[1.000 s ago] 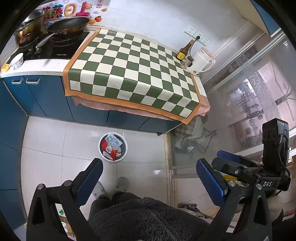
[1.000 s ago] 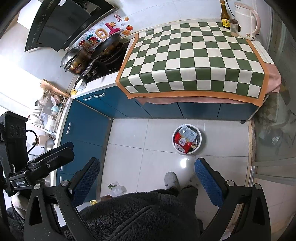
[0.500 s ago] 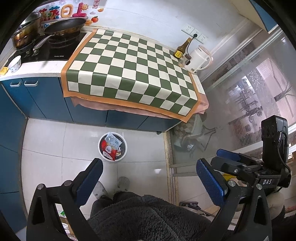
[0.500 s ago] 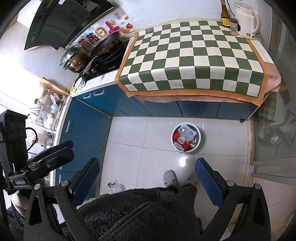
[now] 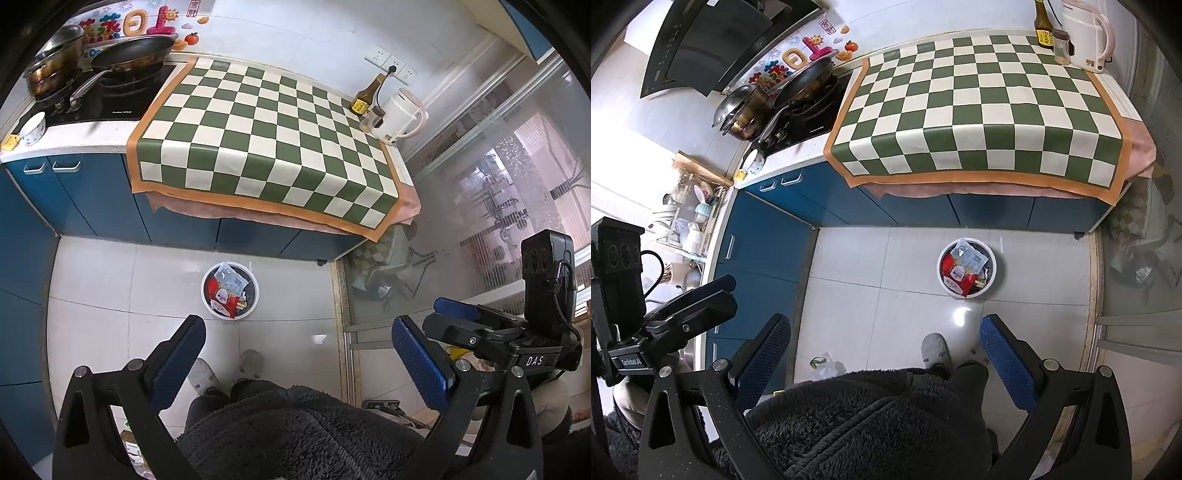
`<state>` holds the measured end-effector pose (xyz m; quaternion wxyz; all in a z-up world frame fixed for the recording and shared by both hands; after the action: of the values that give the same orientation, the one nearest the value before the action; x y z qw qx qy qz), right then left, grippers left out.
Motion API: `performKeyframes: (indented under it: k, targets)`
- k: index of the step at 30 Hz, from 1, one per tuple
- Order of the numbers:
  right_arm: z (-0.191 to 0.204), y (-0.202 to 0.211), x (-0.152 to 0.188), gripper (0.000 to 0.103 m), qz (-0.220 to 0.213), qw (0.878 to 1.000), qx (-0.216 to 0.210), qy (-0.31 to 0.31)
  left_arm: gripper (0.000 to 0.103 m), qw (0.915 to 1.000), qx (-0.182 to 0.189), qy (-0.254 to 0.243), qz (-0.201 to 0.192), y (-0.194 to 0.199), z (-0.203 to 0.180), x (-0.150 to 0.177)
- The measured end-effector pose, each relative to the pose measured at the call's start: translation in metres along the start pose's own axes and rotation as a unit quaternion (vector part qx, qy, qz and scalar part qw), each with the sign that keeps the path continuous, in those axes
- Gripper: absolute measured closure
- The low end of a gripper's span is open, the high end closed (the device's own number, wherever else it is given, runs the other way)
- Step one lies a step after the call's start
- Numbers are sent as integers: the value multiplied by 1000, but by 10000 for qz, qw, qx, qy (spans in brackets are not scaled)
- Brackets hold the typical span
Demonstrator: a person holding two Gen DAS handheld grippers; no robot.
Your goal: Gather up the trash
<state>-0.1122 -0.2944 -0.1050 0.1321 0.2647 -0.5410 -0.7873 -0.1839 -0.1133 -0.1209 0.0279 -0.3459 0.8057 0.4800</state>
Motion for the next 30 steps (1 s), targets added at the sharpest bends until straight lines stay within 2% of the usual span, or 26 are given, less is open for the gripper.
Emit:
performKeyframes:
  k: [30]
  targets:
    - [-4,2,14,0,18,10000,0,-57,0,9999,40,-83,72,-2,-4,10]
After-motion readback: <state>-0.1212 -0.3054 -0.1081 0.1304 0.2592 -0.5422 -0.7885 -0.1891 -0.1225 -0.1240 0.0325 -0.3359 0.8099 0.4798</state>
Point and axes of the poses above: each gripper's, at about its wrist camera, not at the fingertips, and y roughly against the way its jaws point, z to its left, x to its underside, the point moved 1 cm from there along -y, roughly the way its jaws point, and after that the axes turned 10 degrees about x, right-handed, at the moved point
